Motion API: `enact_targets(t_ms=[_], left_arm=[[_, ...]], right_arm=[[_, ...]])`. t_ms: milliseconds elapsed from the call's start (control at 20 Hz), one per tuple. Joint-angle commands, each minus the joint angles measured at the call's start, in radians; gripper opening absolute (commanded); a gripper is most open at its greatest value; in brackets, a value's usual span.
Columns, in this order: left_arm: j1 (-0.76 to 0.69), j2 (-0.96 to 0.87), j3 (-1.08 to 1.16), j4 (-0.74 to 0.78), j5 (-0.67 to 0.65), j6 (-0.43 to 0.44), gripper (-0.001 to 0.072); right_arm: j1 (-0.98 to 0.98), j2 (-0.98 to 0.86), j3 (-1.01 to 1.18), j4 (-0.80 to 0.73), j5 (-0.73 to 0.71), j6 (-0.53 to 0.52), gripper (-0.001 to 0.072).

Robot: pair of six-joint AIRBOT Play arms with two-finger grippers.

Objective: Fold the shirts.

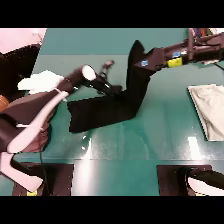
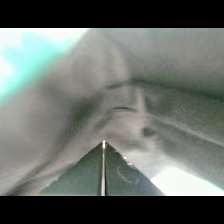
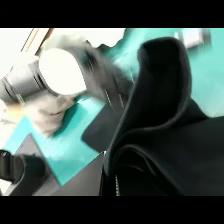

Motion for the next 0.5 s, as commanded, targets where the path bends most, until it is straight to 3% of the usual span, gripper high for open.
enact_targets(t_ms=[0,150,350,450], left_arm=[[0.168,0.185,0.002,0.156,-0.095,0.011,0.0024],[0.312,0.341,0.002,0.257,-0.101,0.018,0.0024],[0.438,0.45,0.002,0.303,-0.133,0.019,0.0024],[0.47,0.467,0.002,0.303,-0.178,0.019,0.0024]], right_arm=[[0.157,-0.056,0.002,0.0,-0.092,0.0,0.0013],[0.36,-0.179,0.002,0.001,-0.296,-0.001,0.0019],[0.537,-0.322,0.002,-0.001,-0.505,-0.064,0.0381],[0.53,-0.344,0.002,-0.002,-0.425,-0.063,0.0385]])
